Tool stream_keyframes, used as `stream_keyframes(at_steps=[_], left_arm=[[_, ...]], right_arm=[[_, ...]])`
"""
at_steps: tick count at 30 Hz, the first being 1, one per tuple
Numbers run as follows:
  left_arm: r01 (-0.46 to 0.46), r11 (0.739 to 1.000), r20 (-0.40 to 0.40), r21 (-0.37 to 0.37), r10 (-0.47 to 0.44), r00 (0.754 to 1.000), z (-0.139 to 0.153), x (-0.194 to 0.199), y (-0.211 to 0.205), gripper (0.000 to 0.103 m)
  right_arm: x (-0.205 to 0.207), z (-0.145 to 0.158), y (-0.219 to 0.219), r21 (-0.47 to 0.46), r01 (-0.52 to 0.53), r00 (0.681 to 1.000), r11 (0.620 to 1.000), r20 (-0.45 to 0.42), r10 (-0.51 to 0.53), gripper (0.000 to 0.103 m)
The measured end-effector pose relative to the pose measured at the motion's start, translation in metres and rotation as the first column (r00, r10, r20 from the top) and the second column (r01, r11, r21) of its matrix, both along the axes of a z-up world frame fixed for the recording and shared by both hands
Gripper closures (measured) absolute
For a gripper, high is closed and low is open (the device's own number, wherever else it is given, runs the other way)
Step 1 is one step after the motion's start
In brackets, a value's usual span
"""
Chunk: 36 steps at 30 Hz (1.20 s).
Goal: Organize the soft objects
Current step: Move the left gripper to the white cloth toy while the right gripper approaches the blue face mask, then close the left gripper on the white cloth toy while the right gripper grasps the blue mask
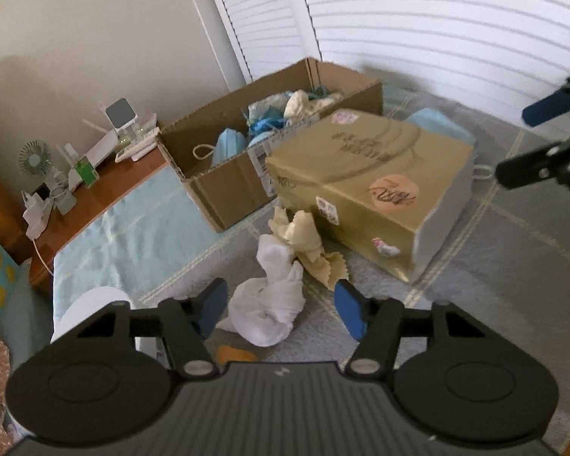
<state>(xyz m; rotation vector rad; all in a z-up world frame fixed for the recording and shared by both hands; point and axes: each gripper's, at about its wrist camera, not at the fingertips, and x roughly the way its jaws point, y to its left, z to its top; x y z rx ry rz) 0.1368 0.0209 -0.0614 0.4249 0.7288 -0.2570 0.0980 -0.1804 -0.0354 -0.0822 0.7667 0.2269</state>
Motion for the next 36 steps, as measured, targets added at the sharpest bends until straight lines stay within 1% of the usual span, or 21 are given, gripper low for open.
stream_keyframes(at_steps=[5, 8, 12, 13, 16, 19, 23, 30, 34, 36], left_arm=[[-0.012, 0.999, -0.029, 0.035, 0.013, 1.0, -0.01, 0.009, -0.001, 0.044], [-0.014, 0.999, -0.04, 0.042, 0.016, 0.999, -0.012, 0.014, -0.001, 0.045], [-0.021, 0.999, -0.046, 0.046, 0.023, 0.999, -0.014, 0.017, 0.0, 0.054], [-0.027, 0.998, -0.044, 0.049, 0.029, 0.999, -0.014, 0.018, 0.001, 0.058], [-0.024, 0.999, -0.052, 0.037, 0.026, 0.998, -0.012, 0.018, 0.002, 0.059], [-0.007, 1.0, -0.066, 0.005, 0.007, 0.998, -0.008, 0.016, 0.003, 0.059], [0.006, 1.0, -0.078, -0.006, -0.006, 0.997, -0.003, 0.012, 0.002, 0.059], [-0.002, 1.0, -0.09, -0.021, 0.001, 0.996, -0.005, 0.01, 0.002, 0.058], [-0.005, 1.0, -0.095, -0.021, 0.003, 0.995, -0.007, 0.012, 0.003, 0.056], [-0.005, 1.0, -0.092, -0.02, 0.003, 0.996, -0.008, 0.012, 0.003, 0.055]], right_arm=[[0.005, -0.003, -0.005, 0.006, 0.009, 1.0, 1.0, -0.005, -0.009, 0.0], [0.007, -0.005, -0.008, 0.014, 0.015, 1.0, 1.0, -0.008, -0.015, 0.0], [0.01, -0.006, -0.011, 0.023, 0.023, 1.0, 0.999, -0.005, -0.023, 0.0], [0.011, -0.005, -0.012, 0.027, 0.025, 1.0, 0.999, -0.003, -0.025, 0.0], [0.012, -0.004, -0.014, 0.038, 0.03, 1.0, 0.999, 0.006, -0.03, 0.0], [0.014, -0.003, -0.015, 0.038, 0.035, 0.999, 0.999, 0.013, -0.035, 0.001], [0.018, -0.004, -0.018, 0.041, 0.05, 0.999, 0.998, 0.016, -0.051, 0.003], [0.037, -0.008, -0.022, 0.064, 0.066, 0.998, 0.996, -0.005, -0.066, 0.016], [0.051, -0.01, -0.022, 0.089, 0.06, 0.998, 0.994, -0.012, -0.06, 0.017], [0.059, -0.012, -0.022, 0.094, 0.056, 0.998, 0.994, -0.016, -0.054, 0.019]])
